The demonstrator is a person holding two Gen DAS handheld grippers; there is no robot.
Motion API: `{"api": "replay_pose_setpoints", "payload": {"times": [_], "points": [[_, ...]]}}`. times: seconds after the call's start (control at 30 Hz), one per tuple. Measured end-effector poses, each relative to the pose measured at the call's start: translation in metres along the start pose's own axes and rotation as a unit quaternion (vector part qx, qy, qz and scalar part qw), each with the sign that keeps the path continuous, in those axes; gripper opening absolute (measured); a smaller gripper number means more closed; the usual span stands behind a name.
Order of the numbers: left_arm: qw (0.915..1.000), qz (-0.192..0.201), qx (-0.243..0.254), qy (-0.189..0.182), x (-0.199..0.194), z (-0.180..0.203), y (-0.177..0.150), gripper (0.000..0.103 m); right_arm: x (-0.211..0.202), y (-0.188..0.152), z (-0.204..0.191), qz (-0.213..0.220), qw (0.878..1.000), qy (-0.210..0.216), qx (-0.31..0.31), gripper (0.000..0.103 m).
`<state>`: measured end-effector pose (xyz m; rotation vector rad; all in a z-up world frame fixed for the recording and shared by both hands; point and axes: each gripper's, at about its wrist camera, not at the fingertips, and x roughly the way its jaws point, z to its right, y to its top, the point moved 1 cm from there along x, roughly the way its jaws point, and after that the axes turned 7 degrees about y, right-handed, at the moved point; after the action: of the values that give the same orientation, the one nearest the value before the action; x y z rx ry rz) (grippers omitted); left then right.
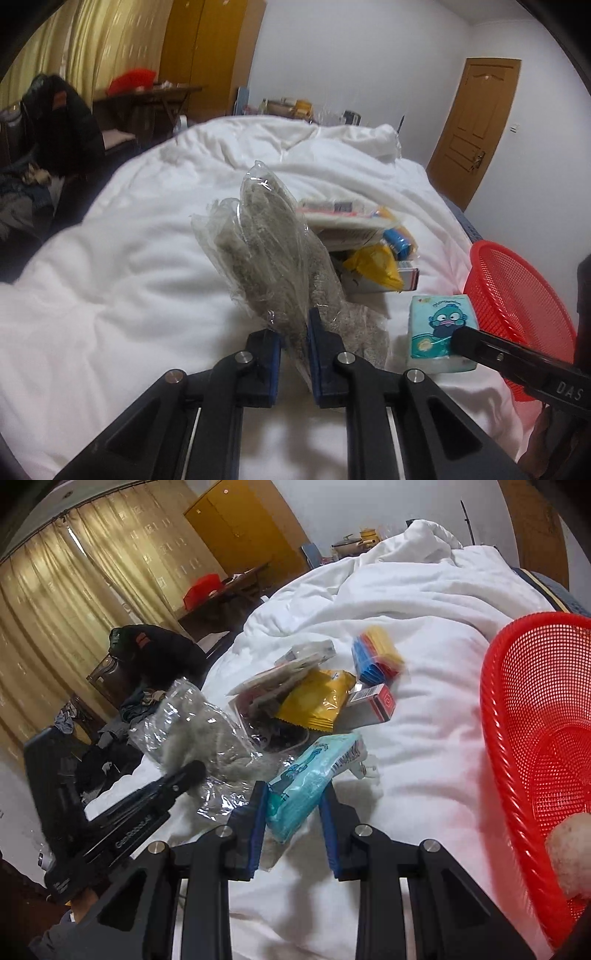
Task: Organize soft objects
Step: 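Lift the bag and tissue pack into the red basket and open both tools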
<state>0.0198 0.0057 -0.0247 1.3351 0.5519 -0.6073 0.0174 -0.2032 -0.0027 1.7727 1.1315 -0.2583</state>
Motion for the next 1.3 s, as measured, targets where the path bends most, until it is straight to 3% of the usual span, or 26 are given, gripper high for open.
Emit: {"api": "replay_pose_setpoints", "payload": {"times": [0.13, 0.33, 0.6, 1.03, 1.3], "points": [[0.9993, 0.029, 0.021, 0.006, -0.013, 0.008, 0.001, 0.012, -0.004, -0.001, -0.005, 0.009, 1.000, -0.011, -0.017, 0.027], [0.9982, 0.055, 0.025, 0.001, -0.027, 0.010, 0.004, 0.012, -0.016, 0.002, -0.025, 0.031, 0.995, -0.071, -0.066, 0.027], [0.9970, 0.072, 0.026, -0.011, -0.041, 0.013, 0.006, 0.012, -0.031, 0.001, -0.051, 0.067, 0.977, -0.151, -0.136, 0.027], [0.9953, 0.089, 0.024, -0.028, -0.061, 0.011, 0.011, 0.008, -0.040, 0.001, -0.060, 0.084, 0.972, -0.159, -0.154, 0.027], [0.9928, 0.093, 0.013, -0.074, -0.078, 0.009, 0.030, 0.008, -0.069, 0.024, -0.034, 0.095, 0.984, -0.115, -0.103, 0.027]]}}
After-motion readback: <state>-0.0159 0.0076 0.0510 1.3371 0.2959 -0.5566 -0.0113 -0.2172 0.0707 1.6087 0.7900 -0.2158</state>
